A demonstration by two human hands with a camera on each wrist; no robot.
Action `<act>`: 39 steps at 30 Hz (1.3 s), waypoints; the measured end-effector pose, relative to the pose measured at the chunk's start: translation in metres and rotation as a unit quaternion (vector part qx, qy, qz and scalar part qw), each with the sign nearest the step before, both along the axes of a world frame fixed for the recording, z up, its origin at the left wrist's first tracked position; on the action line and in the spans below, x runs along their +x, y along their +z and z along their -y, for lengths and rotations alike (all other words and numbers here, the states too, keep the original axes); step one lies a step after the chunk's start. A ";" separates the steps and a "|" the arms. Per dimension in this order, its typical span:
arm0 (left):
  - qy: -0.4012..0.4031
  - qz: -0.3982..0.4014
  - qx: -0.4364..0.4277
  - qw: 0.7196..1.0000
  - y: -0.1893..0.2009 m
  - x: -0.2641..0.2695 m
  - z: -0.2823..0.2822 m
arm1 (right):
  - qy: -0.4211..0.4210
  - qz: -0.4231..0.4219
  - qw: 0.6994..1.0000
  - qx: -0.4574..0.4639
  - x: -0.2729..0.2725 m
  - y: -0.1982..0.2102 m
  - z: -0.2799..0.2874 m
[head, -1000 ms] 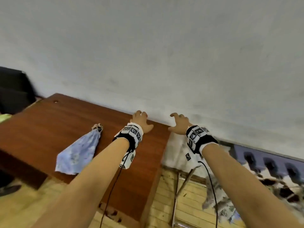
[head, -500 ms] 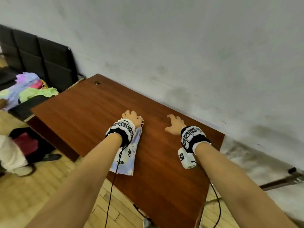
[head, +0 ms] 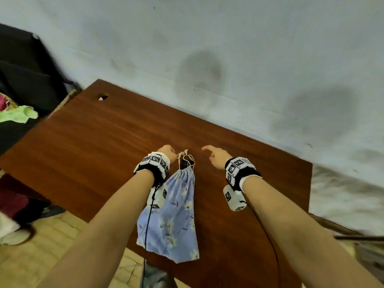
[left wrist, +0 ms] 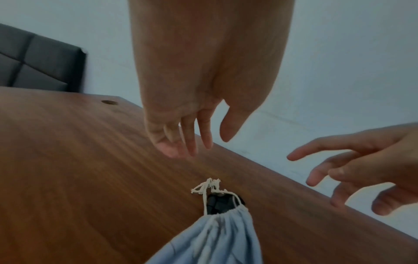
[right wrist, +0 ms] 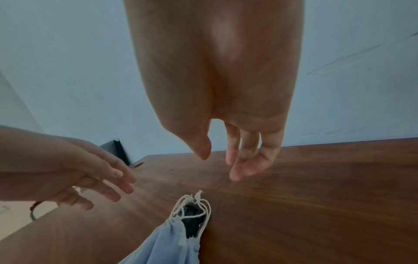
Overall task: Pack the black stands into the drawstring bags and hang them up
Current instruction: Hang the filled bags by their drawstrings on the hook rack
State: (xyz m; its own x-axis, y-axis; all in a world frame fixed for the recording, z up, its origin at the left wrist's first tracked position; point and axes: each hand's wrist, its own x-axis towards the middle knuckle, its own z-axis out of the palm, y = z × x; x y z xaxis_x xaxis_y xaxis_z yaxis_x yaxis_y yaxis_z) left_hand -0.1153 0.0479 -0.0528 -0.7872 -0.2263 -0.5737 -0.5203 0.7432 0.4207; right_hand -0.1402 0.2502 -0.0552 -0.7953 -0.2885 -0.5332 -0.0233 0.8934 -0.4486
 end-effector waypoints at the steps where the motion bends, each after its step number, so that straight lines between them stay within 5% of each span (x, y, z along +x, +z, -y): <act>1: -0.018 0.010 0.009 1.000 -0.006 -0.011 0.005 | -0.009 0.002 1.000 -0.003 -0.004 -0.006 0.007; 20: -0.256 0.174 0.089 0.947 -0.090 -0.123 0.035 | -0.114 0.151 0.973 0.134 -0.049 -0.077 0.099; 25: -0.231 0.194 0.121 0.946 -0.105 -0.127 0.028 | -0.161 0.152 0.972 0.079 -0.052 -0.082 0.096; 29: -0.120 0.221 0.229 0.940 -0.103 -0.128 0.028 | -0.270 0.149 0.951 -0.021 -0.051 -0.085 0.097; 33: -0.025 0.264 0.341 0.902 -0.091 -0.123 0.020 | -0.409 0.158 0.882 -0.173 -0.050 -0.066 0.095; 39: 0.031 0.234 0.482 0.844 -0.053 -0.112 -0.015 | -0.407 0.055 0.873 -0.262 -0.017 -0.014 0.051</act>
State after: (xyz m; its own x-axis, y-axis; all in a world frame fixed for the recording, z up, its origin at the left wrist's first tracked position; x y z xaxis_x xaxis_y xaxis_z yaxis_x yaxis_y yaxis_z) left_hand -0.2273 0.0629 -0.1054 -0.4266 0.4905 -0.7599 -0.8225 0.1391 0.5515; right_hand -0.1569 0.1994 -0.0693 -0.8033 0.1215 -0.5830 0.5923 0.2646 -0.7610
